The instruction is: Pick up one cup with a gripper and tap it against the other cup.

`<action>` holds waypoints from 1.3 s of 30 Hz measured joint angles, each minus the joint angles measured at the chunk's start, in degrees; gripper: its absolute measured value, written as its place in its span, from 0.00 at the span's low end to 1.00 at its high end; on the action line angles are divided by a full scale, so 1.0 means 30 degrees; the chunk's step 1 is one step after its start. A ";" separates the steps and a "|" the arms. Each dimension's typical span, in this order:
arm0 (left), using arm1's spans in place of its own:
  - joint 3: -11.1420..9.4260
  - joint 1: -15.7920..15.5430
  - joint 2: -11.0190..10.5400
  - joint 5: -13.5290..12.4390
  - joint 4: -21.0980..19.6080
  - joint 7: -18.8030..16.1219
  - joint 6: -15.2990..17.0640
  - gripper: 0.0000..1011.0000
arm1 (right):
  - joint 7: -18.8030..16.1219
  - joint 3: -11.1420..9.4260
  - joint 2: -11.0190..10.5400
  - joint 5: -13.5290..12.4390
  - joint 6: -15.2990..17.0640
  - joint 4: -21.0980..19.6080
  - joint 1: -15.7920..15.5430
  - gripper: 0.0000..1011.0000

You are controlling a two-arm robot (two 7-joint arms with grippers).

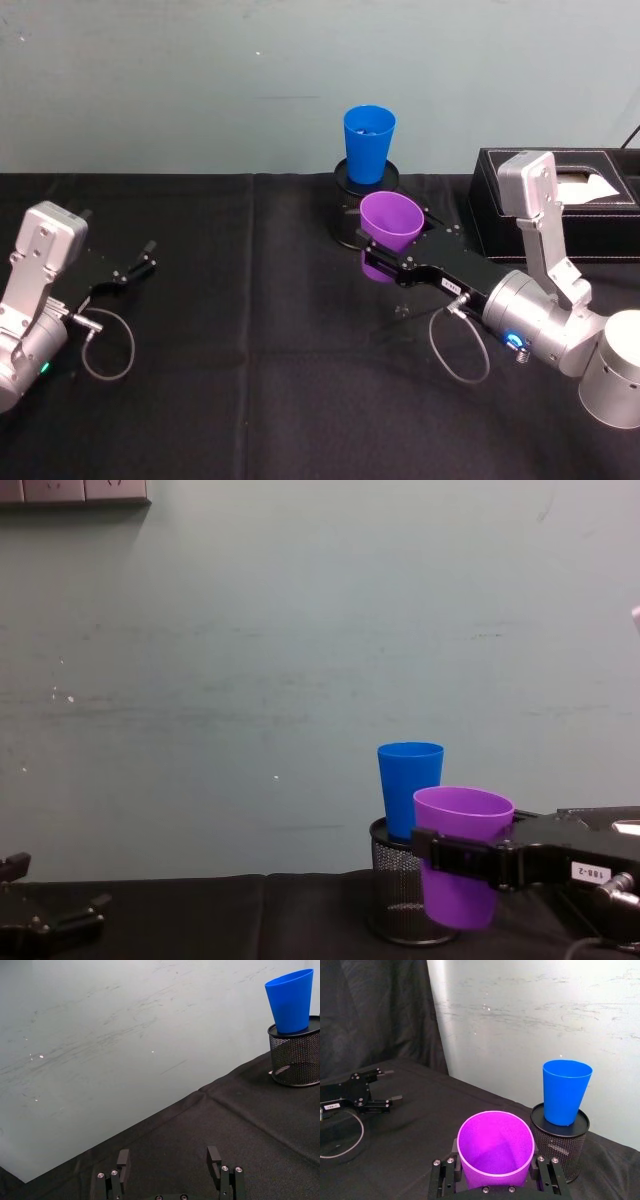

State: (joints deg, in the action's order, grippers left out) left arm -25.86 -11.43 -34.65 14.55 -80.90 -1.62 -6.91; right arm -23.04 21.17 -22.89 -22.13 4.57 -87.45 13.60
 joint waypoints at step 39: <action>-0.0001 0.0001 0.0000 -0.0001 0.0000 0.0000 0.0000 0.99 | 0.0000 0.0000 0.0000 0.0000 0.0000 0.0001 0.0000 0.73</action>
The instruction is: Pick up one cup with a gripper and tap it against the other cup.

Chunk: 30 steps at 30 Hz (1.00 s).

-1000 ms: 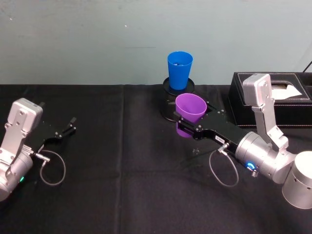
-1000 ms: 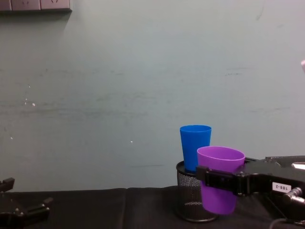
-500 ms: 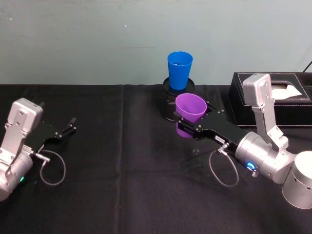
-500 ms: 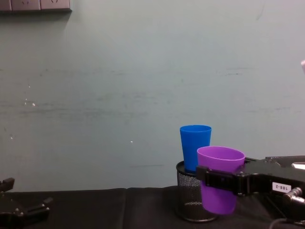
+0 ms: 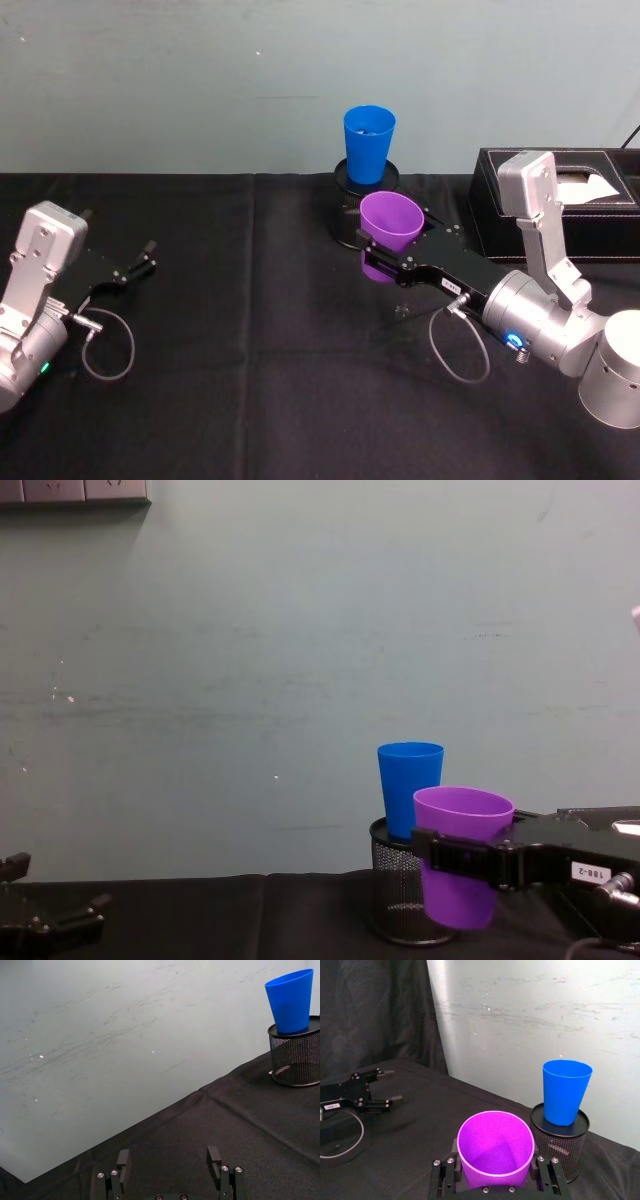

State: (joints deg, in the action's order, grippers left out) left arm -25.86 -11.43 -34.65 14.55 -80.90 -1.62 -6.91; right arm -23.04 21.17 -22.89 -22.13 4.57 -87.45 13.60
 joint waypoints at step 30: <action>0.0001 -0.0001 0.0000 0.0000 0.0000 0.0000 0.0001 0.99 | -0.0451 0.0158 0.0001 -0.0160 0.0388 0.0485 0.0577 0.73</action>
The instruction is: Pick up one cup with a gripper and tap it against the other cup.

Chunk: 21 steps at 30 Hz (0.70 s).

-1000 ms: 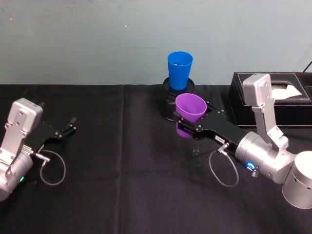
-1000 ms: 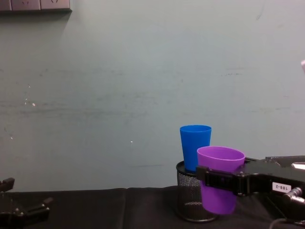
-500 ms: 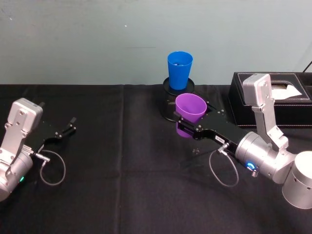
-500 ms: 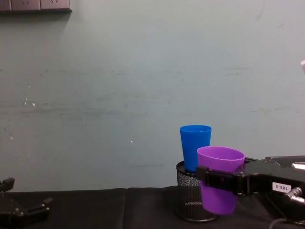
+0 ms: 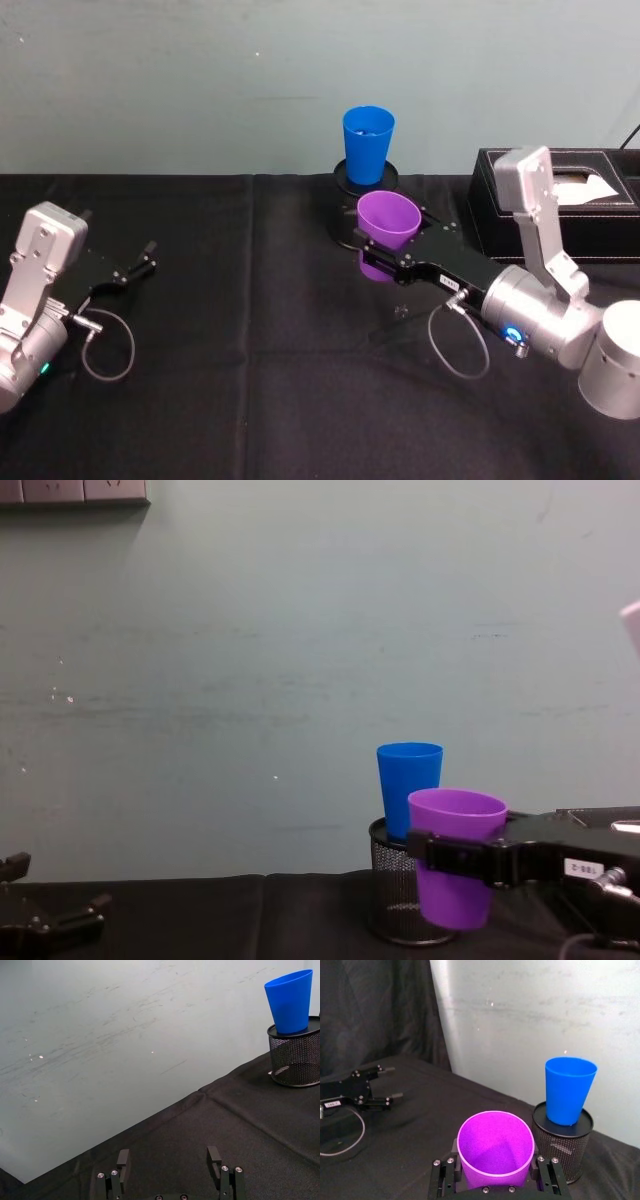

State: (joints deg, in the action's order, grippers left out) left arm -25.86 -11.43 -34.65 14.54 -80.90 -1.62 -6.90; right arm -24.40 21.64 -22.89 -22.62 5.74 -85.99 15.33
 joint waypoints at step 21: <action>-0.0001 0.0000 0.0000 0.0001 0.0000 0.0000 0.0000 0.99 | 0.1661 0.0479 0.1538 0.0744 0.2692 0.3362 0.3787 0.73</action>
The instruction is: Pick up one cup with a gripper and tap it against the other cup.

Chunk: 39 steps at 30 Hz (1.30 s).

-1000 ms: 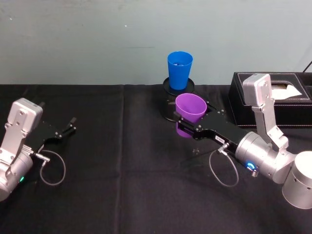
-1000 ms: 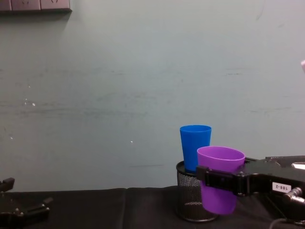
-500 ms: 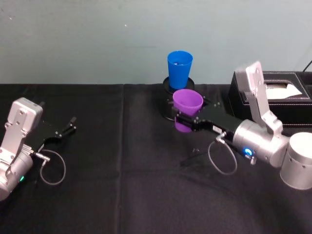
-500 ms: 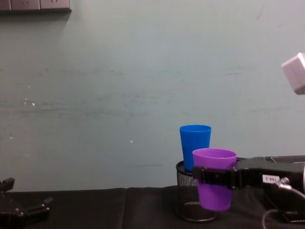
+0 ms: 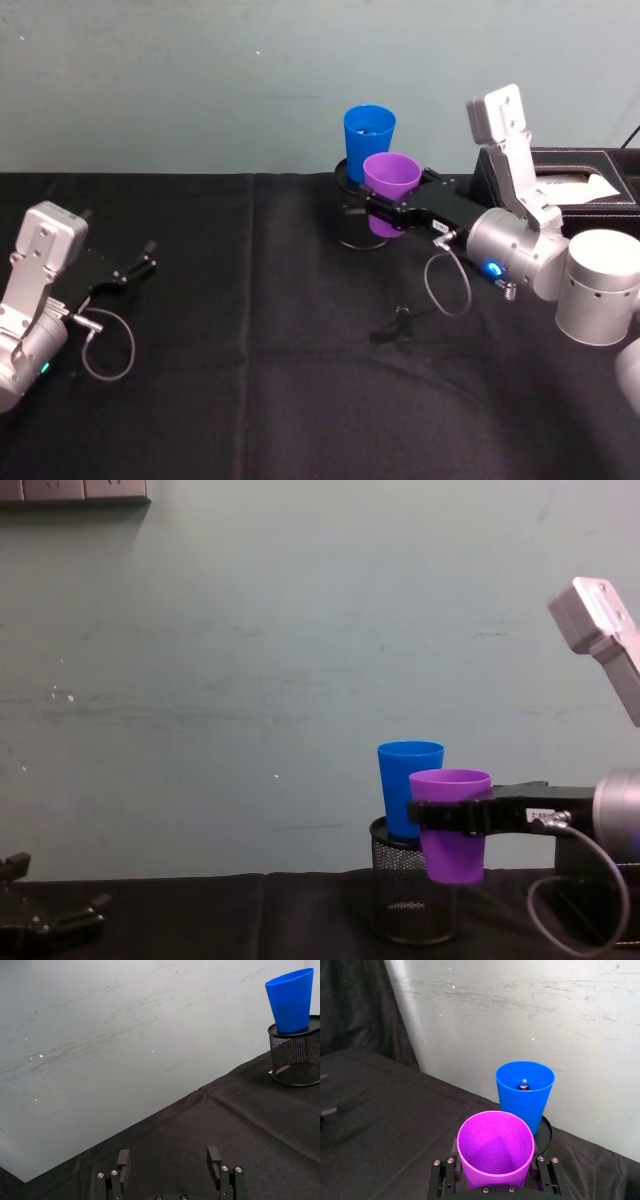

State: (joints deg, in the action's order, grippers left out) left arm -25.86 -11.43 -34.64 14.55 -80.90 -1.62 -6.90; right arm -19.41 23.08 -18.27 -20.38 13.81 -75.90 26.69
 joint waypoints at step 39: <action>0.0000 0.0000 0.0000 0.0000 0.0000 0.0000 -0.0001 0.99 | 0.0006 -0.0508 0.1645 -0.0104 0.0287 0.2688 0.1730 0.73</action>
State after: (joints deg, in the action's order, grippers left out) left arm -25.86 -11.43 -34.65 14.55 -80.90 -1.62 -6.91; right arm -19.39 21.56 -13.34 -20.70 14.67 -67.84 31.88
